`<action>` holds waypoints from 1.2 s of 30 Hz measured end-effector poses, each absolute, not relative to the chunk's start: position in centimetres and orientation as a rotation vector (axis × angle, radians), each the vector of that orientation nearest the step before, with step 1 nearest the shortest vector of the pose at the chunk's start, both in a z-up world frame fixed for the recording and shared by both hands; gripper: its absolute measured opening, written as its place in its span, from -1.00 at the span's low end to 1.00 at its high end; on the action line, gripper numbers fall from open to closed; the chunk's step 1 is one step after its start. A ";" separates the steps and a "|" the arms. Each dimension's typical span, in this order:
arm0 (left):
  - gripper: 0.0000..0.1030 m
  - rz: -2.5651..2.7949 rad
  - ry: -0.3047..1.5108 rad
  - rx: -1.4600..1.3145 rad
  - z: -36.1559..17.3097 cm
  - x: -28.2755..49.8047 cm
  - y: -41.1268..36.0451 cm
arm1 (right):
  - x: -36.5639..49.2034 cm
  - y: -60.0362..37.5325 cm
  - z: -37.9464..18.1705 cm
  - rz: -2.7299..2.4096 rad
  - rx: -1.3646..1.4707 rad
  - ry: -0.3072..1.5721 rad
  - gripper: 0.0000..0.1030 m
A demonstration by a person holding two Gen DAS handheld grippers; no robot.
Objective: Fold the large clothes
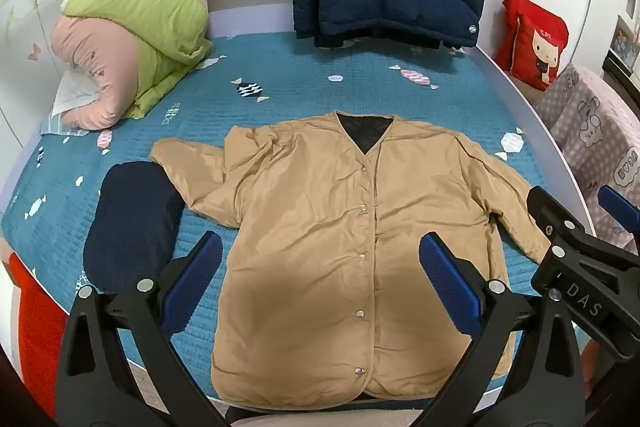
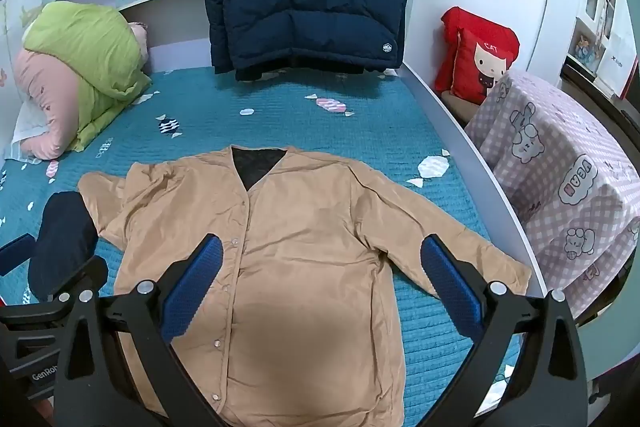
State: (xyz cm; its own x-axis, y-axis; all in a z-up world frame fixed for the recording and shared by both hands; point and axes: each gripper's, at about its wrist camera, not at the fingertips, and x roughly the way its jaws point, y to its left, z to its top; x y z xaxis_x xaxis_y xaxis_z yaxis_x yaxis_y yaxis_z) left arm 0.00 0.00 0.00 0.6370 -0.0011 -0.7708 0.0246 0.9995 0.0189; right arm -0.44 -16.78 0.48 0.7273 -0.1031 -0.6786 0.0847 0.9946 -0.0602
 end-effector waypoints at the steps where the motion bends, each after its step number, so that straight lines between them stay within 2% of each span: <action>1: 0.93 -0.017 0.881 0.029 0.0 0.0 0.0 | -0.4 -16.8 0.5 -0.103 -0.027 0.749 0.86; 36: 0.93 -0.017 0.878 0.033 -0.4 0.1 -0.2 | -0.1 -16.9 0.4 -0.110 -0.030 0.755 0.86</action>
